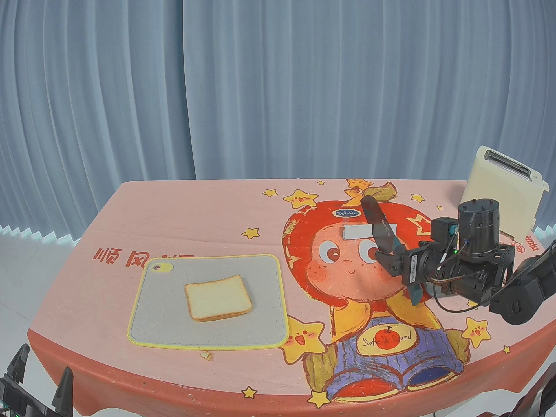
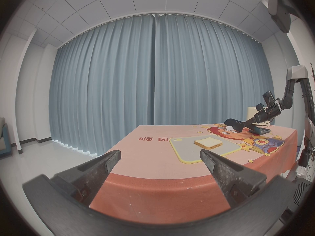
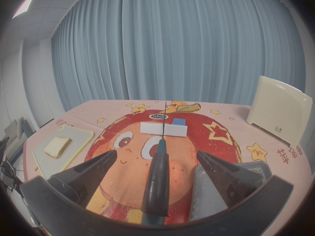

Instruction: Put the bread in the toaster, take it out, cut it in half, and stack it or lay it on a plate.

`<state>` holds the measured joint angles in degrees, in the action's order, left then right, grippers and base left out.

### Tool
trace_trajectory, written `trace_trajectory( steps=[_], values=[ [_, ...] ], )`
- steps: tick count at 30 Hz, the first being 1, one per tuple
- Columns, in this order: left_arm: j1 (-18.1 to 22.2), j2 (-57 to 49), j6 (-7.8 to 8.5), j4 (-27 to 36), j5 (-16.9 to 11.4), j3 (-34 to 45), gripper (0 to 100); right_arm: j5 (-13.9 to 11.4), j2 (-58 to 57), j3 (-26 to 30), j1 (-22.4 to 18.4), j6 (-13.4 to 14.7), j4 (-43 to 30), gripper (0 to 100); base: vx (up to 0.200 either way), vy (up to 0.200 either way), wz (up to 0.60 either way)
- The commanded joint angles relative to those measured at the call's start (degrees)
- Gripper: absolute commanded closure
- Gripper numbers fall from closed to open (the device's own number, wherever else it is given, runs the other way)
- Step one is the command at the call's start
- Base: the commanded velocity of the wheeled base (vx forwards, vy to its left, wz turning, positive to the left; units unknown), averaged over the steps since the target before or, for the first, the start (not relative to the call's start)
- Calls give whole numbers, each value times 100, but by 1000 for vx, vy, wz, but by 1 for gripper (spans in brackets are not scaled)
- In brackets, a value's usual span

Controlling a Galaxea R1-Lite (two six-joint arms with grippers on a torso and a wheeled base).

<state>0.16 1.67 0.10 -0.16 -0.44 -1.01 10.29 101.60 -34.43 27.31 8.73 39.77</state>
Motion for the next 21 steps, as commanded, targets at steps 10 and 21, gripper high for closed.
trace_trajectory(
  steps=[10,21],
  values=[
    [2,9,-1,-2,0,101,0,8,238,15,-6,-3,14,0,0,0,0],
    [2,9,-10,-2,0,101,0,61,247,24,11,6,5,100,0,0,0]
  ],
)
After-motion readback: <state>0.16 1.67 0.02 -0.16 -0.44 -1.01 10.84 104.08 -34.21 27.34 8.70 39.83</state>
